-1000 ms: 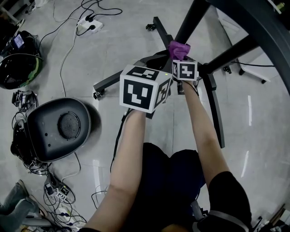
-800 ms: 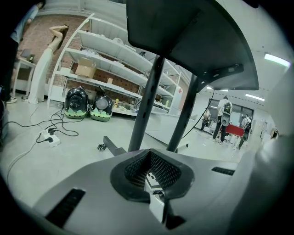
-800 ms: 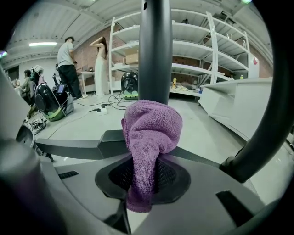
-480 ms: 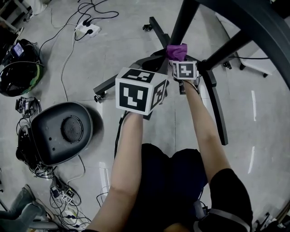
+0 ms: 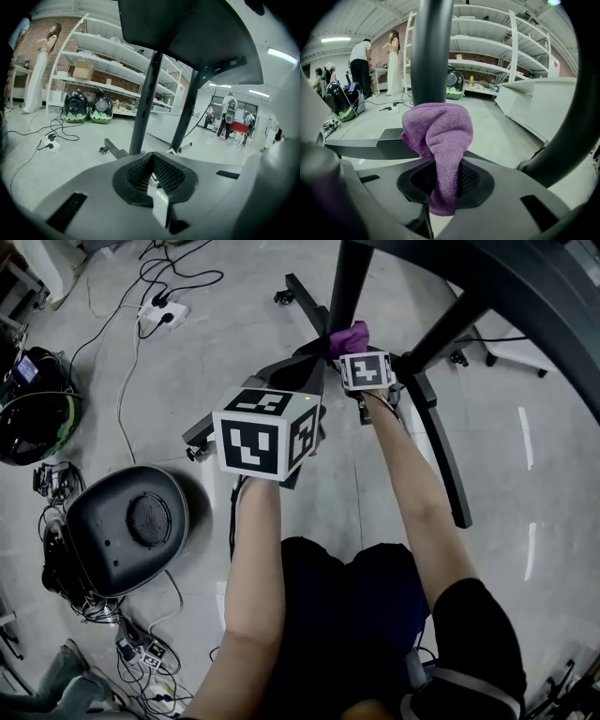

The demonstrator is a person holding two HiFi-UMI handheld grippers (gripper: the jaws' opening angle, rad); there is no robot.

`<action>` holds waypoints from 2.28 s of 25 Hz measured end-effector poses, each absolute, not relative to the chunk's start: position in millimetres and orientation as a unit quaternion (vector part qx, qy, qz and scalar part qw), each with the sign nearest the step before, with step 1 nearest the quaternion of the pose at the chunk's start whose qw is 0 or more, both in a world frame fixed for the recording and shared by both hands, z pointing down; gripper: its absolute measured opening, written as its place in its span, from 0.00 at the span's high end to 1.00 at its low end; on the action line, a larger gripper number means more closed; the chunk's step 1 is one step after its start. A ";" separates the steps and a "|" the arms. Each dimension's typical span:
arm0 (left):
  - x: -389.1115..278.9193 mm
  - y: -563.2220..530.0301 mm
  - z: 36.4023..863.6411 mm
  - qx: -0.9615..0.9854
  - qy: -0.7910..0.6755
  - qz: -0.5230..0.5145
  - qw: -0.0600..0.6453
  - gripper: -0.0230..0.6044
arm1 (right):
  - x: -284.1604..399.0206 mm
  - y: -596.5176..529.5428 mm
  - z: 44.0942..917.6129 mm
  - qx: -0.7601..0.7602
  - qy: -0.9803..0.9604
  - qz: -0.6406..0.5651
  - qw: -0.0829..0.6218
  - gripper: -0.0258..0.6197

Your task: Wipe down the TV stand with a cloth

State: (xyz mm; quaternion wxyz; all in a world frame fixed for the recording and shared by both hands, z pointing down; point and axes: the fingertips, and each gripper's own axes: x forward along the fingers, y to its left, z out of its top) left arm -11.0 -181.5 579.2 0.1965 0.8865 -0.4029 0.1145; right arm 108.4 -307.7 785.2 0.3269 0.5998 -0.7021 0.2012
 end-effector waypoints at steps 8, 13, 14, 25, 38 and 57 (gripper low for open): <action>2.7 -179.2 580.1 0.891 -0.392 0.114 0.199 0.96 | 132.5 -295.5 789.7 0.622 -0.676 0.222 0.328 0.81; 21.6 -176.8 579.9 0.897 -0.378 0.108 0.203 0.96 | 160.6 -281.3 788.6 0.652 -0.647 0.227 0.323 0.81; 25.6 -176.1 579.0 0.898 -0.375 0.105 0.204 0.96 | 165.4 -277.8 787.3 0.660 -0.641 0.229 0.318 0.81; 63.7 -161.2 563.8 0.904 -0.361 0.071 0.219 0.96 | 202.9 -247.0 767.1 0.718 -0.598 0.240 0.265 0.81; 71.0 -142.0 553.0 0.891 -0.381 0.052 0.242 0.96 | 185.4 -238.5 721.9 0.686 -0.644 0.225 0.254 0.81; 85.8 -127.0 534.5 0.900 -0.371 0.045 0.226 0.96 | 208.0 -241.4 576.9 0.699 -0.673 0.172 0.169 0.81</action>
